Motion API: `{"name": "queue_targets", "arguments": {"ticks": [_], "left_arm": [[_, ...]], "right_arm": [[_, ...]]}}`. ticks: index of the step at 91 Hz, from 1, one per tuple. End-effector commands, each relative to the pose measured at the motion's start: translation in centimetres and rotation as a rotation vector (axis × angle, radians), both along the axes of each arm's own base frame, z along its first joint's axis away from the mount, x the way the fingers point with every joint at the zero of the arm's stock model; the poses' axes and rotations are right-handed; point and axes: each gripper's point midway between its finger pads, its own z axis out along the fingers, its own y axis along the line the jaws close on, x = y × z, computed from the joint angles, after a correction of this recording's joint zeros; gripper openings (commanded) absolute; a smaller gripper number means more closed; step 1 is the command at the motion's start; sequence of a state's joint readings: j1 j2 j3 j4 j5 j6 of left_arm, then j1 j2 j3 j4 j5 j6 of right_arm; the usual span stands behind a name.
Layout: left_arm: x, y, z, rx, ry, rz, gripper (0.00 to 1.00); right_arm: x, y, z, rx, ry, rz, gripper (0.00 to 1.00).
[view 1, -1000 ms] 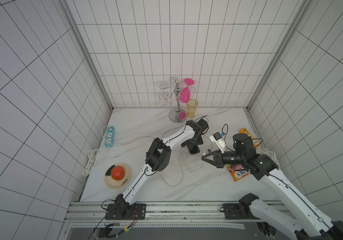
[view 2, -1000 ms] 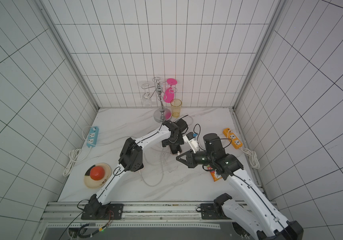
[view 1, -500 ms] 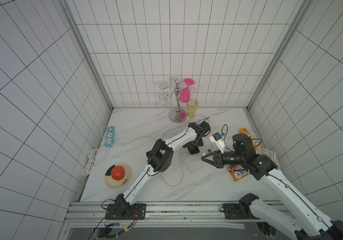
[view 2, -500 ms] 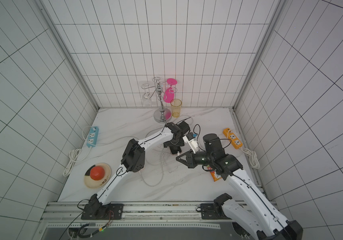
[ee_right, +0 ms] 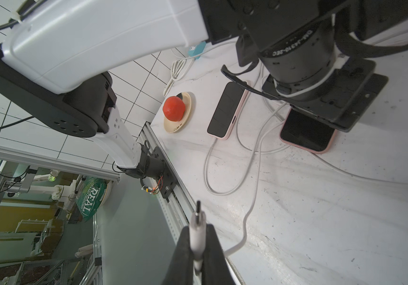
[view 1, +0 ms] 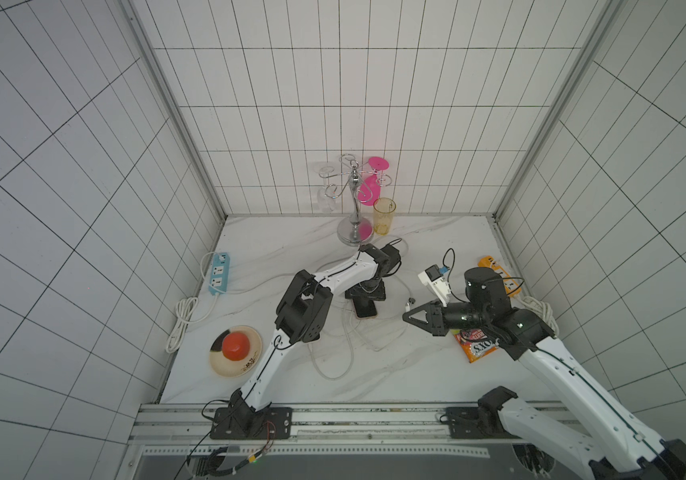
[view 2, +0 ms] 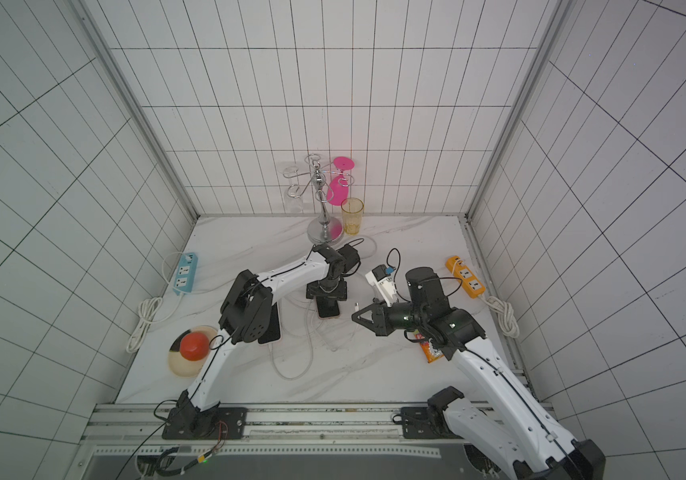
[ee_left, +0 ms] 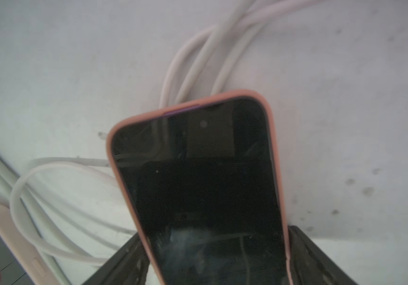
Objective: Plug the charging cable into the phone
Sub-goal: Pick up the phone at the center of the board.
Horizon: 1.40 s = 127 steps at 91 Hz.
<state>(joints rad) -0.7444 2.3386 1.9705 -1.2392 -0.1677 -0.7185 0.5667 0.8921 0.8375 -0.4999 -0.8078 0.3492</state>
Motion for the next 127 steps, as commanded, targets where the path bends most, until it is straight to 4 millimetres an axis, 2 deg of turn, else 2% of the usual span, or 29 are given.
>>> {"name": "queue_targets", "arguments": {"ticks": [1,30,53,64,74,78,84,88,95,103,122,127], "left_arm": [[0.4,0.4,0.8,-0.040,-0.006,-0.014,0.91],[0.4,0.3,-0.4,-0.029,0.018,0.069,0.91],[-0.2,1.0,-1.9,0.006,0.050,0.151,0.90],[0.1,1.1,-2.1,0.004,0.044,0.170,0.83],[0.3,1.1,-2.0,-0.001,0.040,0.168,0.73],[0.5,1.3,-2.0,0.002,0.035,0.165,0.65],[0.7,1.4,-1.7,0.000,0.027,0.160,0.59],[0.8,1.3,-1.4,-0.010,0.020,0.154,0.50],[1.3,1.1,-0.2,-0.034,-0.014,0.142,0.45],[2.0,0.7,2.2,-0.087,-0.071,0.138,0.38],[3.7,-1.3,10.3,-0.349,-0.227,0.136,0.22],[3.7,-1.6,11.8,-0.414,-0.259,0.134,0.20]], "right_arm": [[0.1,0.2,0.3,0.021,0.000,0.012,0.00],[0.3,0.4,0.1,0.020,0.011,0.016,0.00],[0.3,0.5,-0.1,0.020,0.017,0.016,0.00],[0.3,0.5,-0.1,0.022,0.022,0.019,0.00],[0.3,0.5,0.0,0.023,0.019,0.018,0.00],[0.3,0.5,0.0,0.022,0.021,0.018,0.00],[0.3,0.6,0.0,0.022,0.021,0.018,0.00],[0.3,0.6,0.0,0.022,0.020,0.018,0.00],[0.3,0.6,-0.1,0.020,0.023,0.018,0.00],[0.2,0.6,-0.3,0.019,0.027,0.019,0.00],[0.1,0.7,-0.3,0.027,0.024,0.016,0.00],[-0.1,0.9,-0.3,0.036,0.025,0.029,0.00]]}}
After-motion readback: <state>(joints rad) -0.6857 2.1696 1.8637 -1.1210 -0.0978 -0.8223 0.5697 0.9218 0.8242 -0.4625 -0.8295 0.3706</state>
